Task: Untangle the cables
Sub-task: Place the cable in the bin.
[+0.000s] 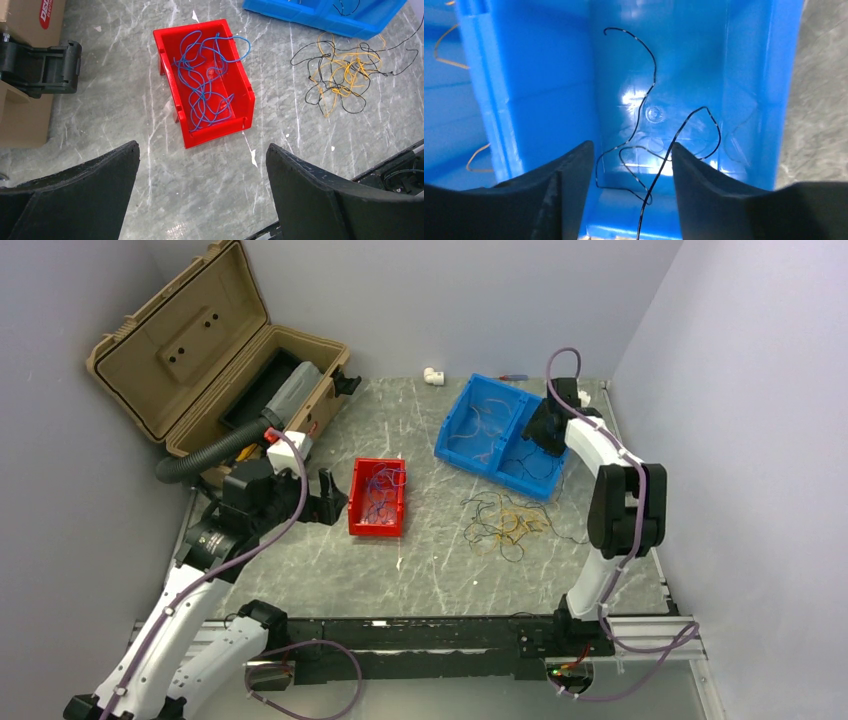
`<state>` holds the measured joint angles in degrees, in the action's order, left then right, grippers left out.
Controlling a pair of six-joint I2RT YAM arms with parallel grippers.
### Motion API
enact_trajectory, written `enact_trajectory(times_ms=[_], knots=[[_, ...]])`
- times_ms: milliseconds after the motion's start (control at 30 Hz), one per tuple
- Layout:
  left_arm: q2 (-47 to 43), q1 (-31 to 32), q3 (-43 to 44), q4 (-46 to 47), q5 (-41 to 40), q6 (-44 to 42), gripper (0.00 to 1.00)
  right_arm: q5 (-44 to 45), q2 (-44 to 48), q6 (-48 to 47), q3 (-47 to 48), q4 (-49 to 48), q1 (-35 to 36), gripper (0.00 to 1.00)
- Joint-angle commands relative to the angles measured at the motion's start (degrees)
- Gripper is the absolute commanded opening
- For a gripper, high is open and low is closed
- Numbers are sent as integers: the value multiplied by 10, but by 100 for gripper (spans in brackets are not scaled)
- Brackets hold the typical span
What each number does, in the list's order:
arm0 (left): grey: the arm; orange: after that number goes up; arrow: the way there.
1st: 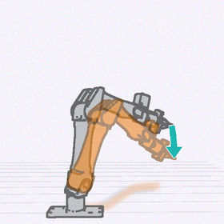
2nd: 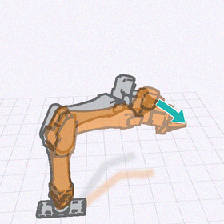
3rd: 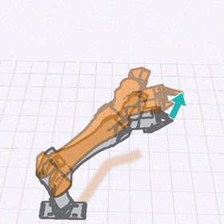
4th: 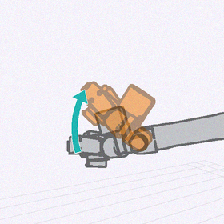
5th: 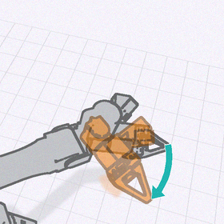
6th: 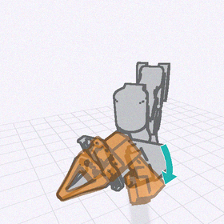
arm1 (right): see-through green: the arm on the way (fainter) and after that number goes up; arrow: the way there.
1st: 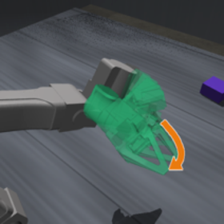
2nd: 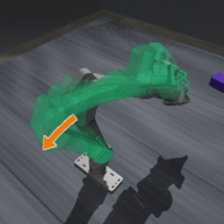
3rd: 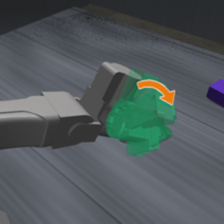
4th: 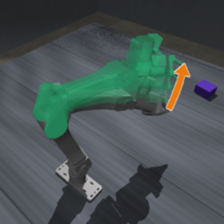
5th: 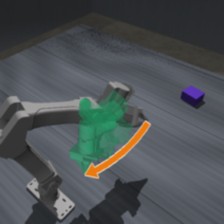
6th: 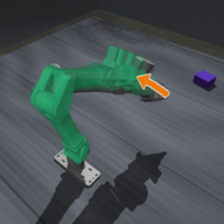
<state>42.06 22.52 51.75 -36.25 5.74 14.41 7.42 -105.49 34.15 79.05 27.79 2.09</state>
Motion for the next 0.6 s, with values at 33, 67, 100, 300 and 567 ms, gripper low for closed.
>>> enact_trajectory(times_ms=[33, 67, 100, 300, 567], knots=[[-13, 2, -9, 17, -2, -6, 99, 3, 104, -15, -18, -13, -6, 68], [-14, 2, -9, 17, -2, -7, 99, 2, 120, -17, -25, -9, -7, 69], [-14, 2, -9, 16, -2, -8, 99, 0, 139, -19, -35, -8, -8, 71], [-16, 1, -11, 19, 4, -18, 99, 11, 246, -19, -90, 8, -10, 90], [-18, 2, -13, 13, 13, -51, 99, 11, 370, 16, -190, 21, -27, 91]])
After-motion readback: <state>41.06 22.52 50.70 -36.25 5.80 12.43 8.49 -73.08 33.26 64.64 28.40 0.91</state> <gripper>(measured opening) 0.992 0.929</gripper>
